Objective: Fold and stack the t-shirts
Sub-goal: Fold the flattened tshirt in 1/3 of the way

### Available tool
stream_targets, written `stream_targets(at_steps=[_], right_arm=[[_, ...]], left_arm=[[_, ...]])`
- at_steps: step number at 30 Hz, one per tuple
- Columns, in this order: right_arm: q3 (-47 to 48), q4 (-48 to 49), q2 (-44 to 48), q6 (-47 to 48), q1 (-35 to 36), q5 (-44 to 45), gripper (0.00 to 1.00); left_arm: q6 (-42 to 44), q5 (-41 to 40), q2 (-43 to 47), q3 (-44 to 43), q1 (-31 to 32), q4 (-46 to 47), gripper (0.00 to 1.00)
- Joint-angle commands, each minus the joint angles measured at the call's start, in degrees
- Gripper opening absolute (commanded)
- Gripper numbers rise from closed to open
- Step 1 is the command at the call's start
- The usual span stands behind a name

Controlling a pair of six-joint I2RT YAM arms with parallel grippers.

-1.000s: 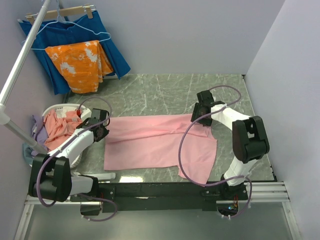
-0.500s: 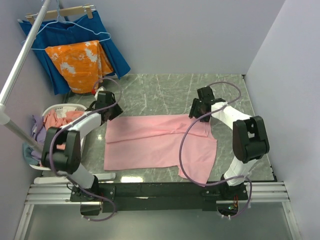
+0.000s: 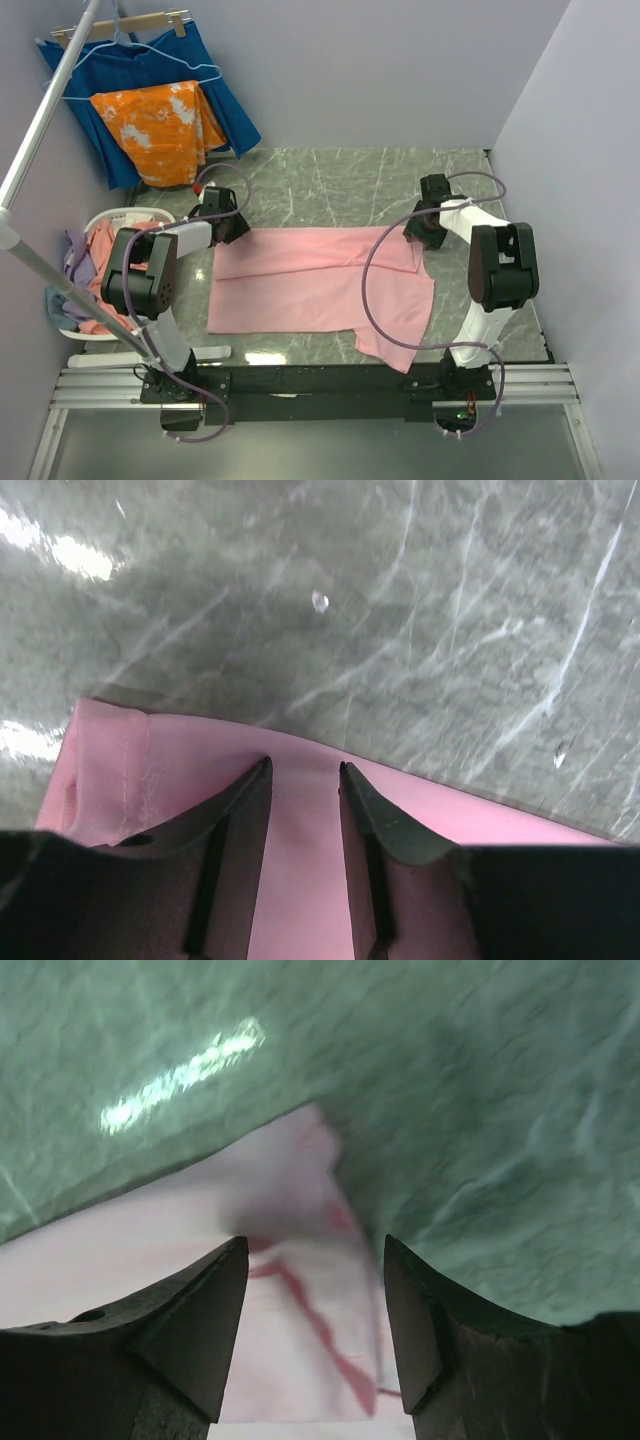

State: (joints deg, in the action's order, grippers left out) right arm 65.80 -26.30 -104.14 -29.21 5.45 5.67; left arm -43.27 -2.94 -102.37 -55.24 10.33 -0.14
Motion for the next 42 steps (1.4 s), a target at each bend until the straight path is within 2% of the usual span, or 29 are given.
stream_targets(at_steps=[1,5,10,15,22,27,31,34,39,42], right_arm=[[6.09,-4.63,-3.51,0.12,-2.63,1.10,0.64],[4.52,-0.95,-1.60,1.43,-2.91,0.57,0.66],[1.09,1.78,8.32,2.84,-1.77,0.05,0.68],[0.29,2.66,13.43,3.28,2.18,-8.83,0.69],[5.56,2.74,6.24,2.85,10.98,-16.12,0.70],[12.23,0.12,-0.71,3.11,12.91,-15.96,0.69],[16.99,-5.49,-4.40,3.98,15.19,-12.53,0.69],[17.08,-5.87,-5.90,4.08,16.16,-13.40,0.68],[13.21,-2.96,-2.74,2.67,18.63,-14.28,0.68],[15.31,-6.11,-5.10,2.93,19.07,-12.28,0.67]], left_arm=[[1.61,-2.24,-4.15,-1.09,-1.71,-3.98,0.40],[2.04,-1.81,-3.98,-2.67,-1.71,-4.43,0.39],[2.40,2.50,0.67,-2.94,-1.54,-1.36,0.43],[1.78,5.13,5.86,-3.47,0.56,-1.70,0.45],[0.20,7.42,7.36,-0.40,2.68,-1.36,0.44],[-0.86,8.57,7.45,0.93,3.73,-0.30,0.44],[-0.33,7.87,7.01,0.23,4.61,-1.00,0.44],[-0.24,6.99,6.13,0.14,4.88,-1.88,0.43],[0.29,6.37,4.72,0.75,4.88,-2.14,0.42],[0.29,7.24,3.58,0.49,4.88,-2.14,0.42]])
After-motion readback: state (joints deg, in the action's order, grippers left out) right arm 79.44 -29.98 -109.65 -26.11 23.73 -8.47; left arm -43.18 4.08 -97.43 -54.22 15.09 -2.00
